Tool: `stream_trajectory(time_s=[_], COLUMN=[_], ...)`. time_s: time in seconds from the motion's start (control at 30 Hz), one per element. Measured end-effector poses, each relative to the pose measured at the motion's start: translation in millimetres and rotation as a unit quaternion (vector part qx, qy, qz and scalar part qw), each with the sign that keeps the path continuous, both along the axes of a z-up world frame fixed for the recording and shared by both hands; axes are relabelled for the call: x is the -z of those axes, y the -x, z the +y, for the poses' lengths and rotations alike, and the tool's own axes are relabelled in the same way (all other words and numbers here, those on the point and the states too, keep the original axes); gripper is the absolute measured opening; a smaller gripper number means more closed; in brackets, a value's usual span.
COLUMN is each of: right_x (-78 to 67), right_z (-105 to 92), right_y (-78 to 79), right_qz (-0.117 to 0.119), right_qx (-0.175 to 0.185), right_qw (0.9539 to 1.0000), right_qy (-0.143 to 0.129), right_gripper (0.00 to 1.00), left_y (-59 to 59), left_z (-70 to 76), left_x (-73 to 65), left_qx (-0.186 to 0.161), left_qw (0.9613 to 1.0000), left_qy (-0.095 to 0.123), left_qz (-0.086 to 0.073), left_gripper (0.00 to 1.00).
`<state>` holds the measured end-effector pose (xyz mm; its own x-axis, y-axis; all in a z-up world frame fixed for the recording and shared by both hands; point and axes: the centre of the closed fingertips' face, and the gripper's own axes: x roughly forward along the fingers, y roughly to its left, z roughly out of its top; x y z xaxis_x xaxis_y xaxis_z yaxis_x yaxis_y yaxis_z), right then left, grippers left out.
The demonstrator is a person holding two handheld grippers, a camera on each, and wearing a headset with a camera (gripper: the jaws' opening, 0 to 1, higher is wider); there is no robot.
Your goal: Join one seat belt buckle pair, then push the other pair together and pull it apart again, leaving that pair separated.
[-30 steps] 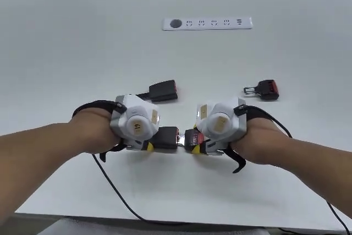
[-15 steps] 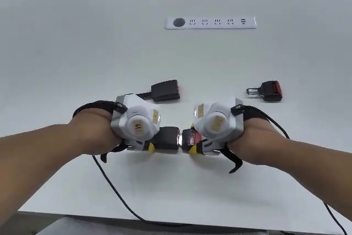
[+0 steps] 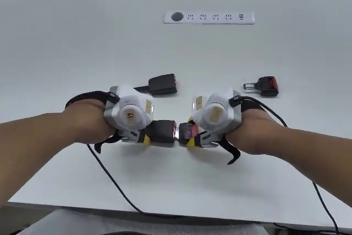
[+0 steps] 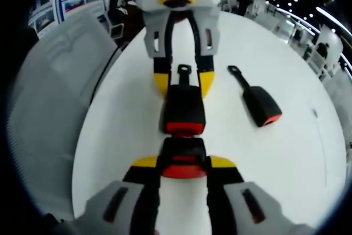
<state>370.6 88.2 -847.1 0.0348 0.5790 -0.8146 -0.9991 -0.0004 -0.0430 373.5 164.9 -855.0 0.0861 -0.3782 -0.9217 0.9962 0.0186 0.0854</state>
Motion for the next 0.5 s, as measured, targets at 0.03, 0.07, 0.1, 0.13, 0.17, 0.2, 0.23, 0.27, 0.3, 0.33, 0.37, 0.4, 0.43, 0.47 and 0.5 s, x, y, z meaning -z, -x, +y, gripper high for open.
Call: stream_trajectory(time_s=[0.03, 0.07, 0.1, 0.13, 0.17, 0.2, 0.23, 0.27, 0.3, 0.33, 0.37, 0.4, 0.43, 0.47, 0.5], right_x=[0.3, 0.5, 0.6, 0.5, 1.2, 1.1, 1.5, 1.3, 1.9, 2.0, 2.2, 2.1, 2.3, 2.2, 2.5], right_z=[0.2, 0.4, 0.5, 0.8, 0.9, 1.7, 2.3, 3.8, 3.9, 4.4, 4.0, 3.8, 3.5, 3.7, 3.8], right_y=[0.1, -0.1, 0.2, 0.3, 0.3, -0.1, -0.4, -0.7, -1.1, -1.2, -0.8, -0.9, -0.6, -0.6, -0.6], right_qz=[0.0, 0.0, 0.0, 0.0, 0.0, 0.001, 0.001, 0.002, 0.001, -0.001, -0.001, -0.001, 0.001, 0.0, 0.0], right_qx=[0.0, 0.001, 0.003, 0.004, 0.004, 0.006, 0.006, 0.006, 0.005, 0.004, 0.005, 0.006, 0.009, 0.009, 0.007], right_qw=[1.0, 1.0, 1.0, 1.0, 1.0, 1.0, 1.0, 1.0, 1.0, 1.0, 1.0, 1.0, 1.0, 1.0, 1.0], right_qy=[0.0, 0.0, -0.001, -0.001, -0.002, -0.002, -0.002, 0.0, 0.002, 0.004, 0.004, 0.004, 0.002, 0.001, 0.001], right_gripper=[0.3, 0.3, 0.31, 0.31, 0.31, 0.31, 0.31, 0.31, 0.32, 0.32, 0.32, 0.32, 0.32, 0.32, 0.32], left_y=[-0.1, 0.0, -0.1, -0.1, -0.3, -0.7, -1.0, -0.7, -0.7, -0.7, -0.9, -1.3, -1.4, -0.7, -0.7], left_z=[0.2, 0.2, 0.4, 0.3, 0.3, 0.8, 1.1, 0.9, 0.8, 1.2, 1.4, 1.5, 1.1, 1.0, 1.2], left_x=[0.1, 0.1, 0.2, 0.0, 0.0, 0.0, 0.0, -0.3, -0.3, -0.3, -0.2, -0.1, 0.0, 0.0, -0.1], left_qx=[0.001, 0.0, -0.002, -0.003, -0.003, -0.008, -0.009, -0.006, -0.006, -0.01, -0.012, -0.016, -0.02, -0.017, -0.012], left_qw=[1.0, 1.0, 1.0, 1.0, 1.0, 1.0, 0.9999, 0.9999, 0.9999, 0.9999, 0.9998, 0.9997, 0.9995, 0.9995, 0.9995], left_qy=[-0.001, -0.003, -0.003, -0.003, -0.004, -0.004, -0.006, -0.008, -0.01, -0.012, -0.016, -0.018, -0.023, -0.026, -0.029], left_qz=[-0.001, -0.002, -0.003, -0.003, -0.004, -0.003, -0.003, -0.005, -0.006, -0.005, -0.005, -0.004, -0.004, -0.005, -0.007], left_gripper=[0.29, 0.29, 0.3, 0.3, 0.3, 0.3, 0.31, 0.31, 0.31, 0.31, 0.31, 0.32, 0.32, 0.32, 0.32])
